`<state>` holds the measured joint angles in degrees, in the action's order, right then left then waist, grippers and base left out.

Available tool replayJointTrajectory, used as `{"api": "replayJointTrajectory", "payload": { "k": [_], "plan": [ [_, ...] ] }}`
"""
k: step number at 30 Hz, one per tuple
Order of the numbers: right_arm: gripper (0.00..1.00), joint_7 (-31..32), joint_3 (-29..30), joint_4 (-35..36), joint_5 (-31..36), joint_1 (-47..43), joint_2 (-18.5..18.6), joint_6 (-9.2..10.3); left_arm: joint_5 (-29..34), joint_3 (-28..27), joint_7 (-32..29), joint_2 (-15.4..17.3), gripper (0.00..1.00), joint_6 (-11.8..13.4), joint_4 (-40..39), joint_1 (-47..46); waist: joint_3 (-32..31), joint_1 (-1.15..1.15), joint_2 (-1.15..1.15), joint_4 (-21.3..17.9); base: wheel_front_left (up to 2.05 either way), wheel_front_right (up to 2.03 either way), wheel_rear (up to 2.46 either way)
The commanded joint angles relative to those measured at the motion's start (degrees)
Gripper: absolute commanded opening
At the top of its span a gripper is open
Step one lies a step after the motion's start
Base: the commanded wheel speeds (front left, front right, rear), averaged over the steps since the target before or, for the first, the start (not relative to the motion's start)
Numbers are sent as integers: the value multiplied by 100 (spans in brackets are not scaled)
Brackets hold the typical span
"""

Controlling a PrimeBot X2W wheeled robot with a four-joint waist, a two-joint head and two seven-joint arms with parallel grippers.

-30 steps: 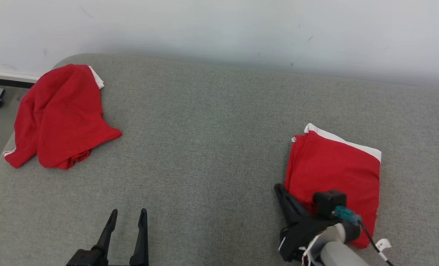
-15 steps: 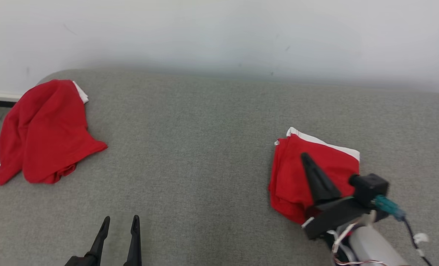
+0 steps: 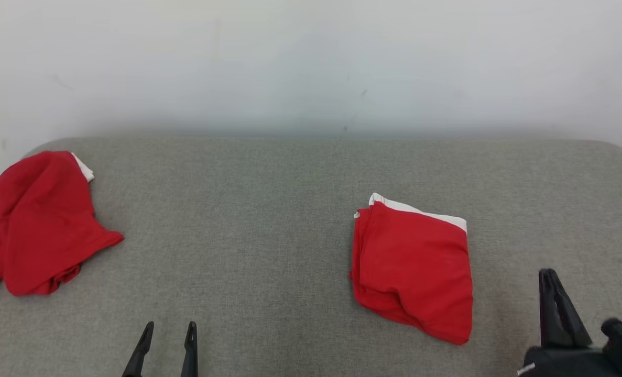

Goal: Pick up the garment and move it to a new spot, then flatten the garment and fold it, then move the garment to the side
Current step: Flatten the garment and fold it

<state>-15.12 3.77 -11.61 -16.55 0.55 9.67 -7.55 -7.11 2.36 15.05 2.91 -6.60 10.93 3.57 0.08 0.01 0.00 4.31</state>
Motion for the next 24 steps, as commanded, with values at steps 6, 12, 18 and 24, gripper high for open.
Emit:
{"api": "replayJointTrajectory", "payload": {
  "k": [6, 12, 18, 24],
  "plan": [
    [82, -2, 38, 346, 180, -616, -268, 14, 26, -95, 18, -4, 100, -33, -109, 106, -63, -1, 0, -109, 0, 0, 0],
    [100, -2, 13, 331, 218, -826, -472, 14, 205, -113, 18, -3, 100, -27, -202, 144, -71, -1, 0, -140, 0, 0, 0],
    [100, -2, 13, 214, 441, -821, -570, 14, 418, -156, 18, -1, 100, -21, -315, 237, -103, -1, 0, -119, 0, 0, 0],
    [100, -3, -20, 198, 578, -748, -633, 14, 513, -165, 18, -3, 100, -38, -415, 353, -101, -1, 0, -120, 0, 0, 0]
  ]
}}
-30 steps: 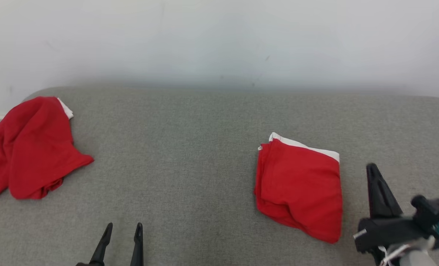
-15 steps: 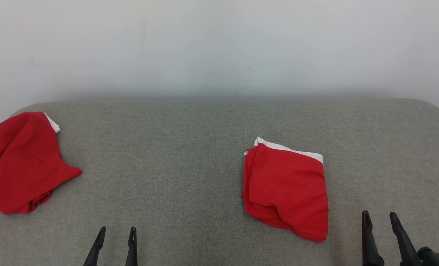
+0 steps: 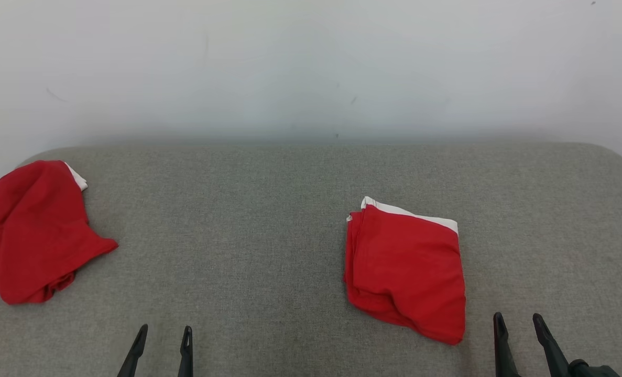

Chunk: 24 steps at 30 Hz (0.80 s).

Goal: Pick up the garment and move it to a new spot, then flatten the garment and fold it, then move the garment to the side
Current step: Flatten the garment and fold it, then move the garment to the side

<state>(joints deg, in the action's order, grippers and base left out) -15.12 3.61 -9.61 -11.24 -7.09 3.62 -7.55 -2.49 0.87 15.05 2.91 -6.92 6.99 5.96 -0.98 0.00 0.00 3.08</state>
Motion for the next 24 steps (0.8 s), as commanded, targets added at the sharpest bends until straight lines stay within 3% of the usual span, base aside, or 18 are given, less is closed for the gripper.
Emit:
{"api": "replayJointTrajectory", "payload": {
  "k": [1, 24],
  "plan": [
    [100, -2, 12, -8, 52, 23, -33, 14, 49, -22, 18, -2, 100, -3, -29, 120, 7, 0, 0, 8, 0, 0, 0],
    [100, -3, -31, -118, 134, 98, -76, 14, 108, -40, 18, -3, 100, 12, -106, 72, 46, 0, 0, 38, 0, 0, 0]
  ]
}}
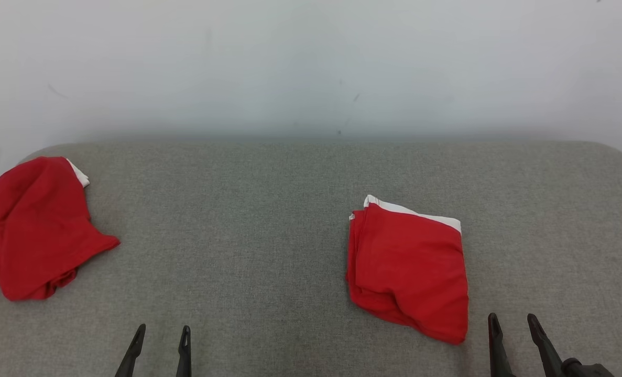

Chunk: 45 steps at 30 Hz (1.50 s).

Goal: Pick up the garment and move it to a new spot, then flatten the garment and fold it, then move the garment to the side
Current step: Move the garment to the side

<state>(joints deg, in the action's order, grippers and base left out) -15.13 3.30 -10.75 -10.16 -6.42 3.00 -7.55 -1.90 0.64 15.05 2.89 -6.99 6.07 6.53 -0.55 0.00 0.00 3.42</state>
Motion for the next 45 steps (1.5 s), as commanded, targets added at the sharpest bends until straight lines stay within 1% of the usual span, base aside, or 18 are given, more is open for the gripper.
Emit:
{"api": "replayJointTrajectory", "payload": {
  "k": [1, 45],
  "plan": [
    [100, -2, -1, -10, 22, 33, -15, 14, 48, -19, 18, -2, 100, 18, -11, 5, 6, 0, 0, 8, 0, 0, 0],
    [100, -1, 27, -21, 18, 4, -19, 14, 26, -28, 18, -3, 100, -25, -1, -19, 59, 0, 0, 68, 0, 0, 0]
  ]
}}
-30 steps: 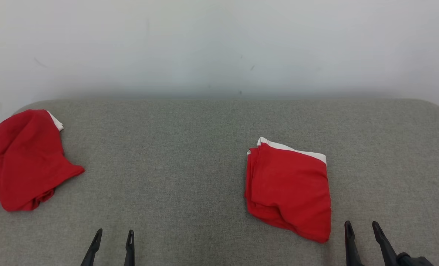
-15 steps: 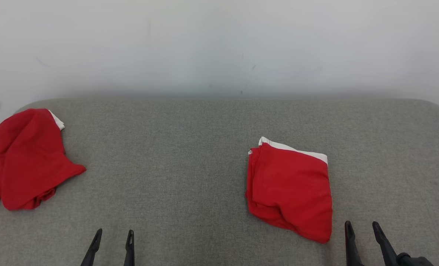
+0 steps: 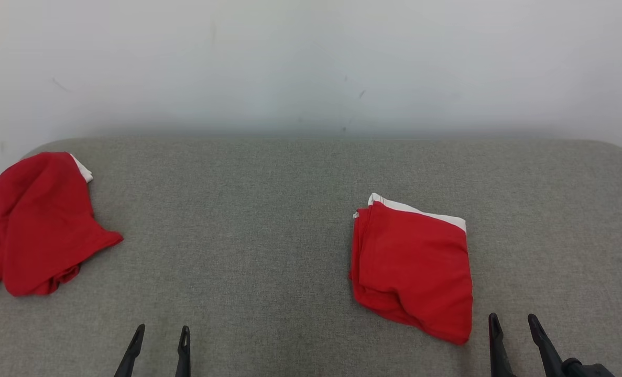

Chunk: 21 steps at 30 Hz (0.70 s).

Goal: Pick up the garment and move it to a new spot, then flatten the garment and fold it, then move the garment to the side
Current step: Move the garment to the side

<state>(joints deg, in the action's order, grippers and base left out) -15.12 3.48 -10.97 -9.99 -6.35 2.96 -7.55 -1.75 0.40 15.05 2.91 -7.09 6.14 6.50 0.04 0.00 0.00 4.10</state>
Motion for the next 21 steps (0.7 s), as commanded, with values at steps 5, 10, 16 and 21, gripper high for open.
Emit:
{"api": "replayJointTrajectory", "payload": {
  "k": [5, 10, 16, 21],
  "plan": [
    [100, -3, 14, -2, -5, 14, -14, 14, 8, -9, 18, -4, 100, -19, -2, -19, 11, 0, 0, 12, 0, 0, 0],
    [100, -3, -8, 1, 33, 338, -14, 14, -13, -56, 18, -4, 100, -16, -18, -2, 57, 0, 0, -44, 0, 0, 0],
    [100, -3, -77, -601, 184, 1329, 143, 14, 21, 5, 18, -4, 100, -27, -17, -160, 232, 0, 0, -44, 0, 0, 0],
    [100, -2, -105, -1640, 208, 2289, 271, 14, -26, 87, 18, -4, 100, -35, 26, -317, 394, 0, 0, 31, 0, 0, 0]
  ]
}}
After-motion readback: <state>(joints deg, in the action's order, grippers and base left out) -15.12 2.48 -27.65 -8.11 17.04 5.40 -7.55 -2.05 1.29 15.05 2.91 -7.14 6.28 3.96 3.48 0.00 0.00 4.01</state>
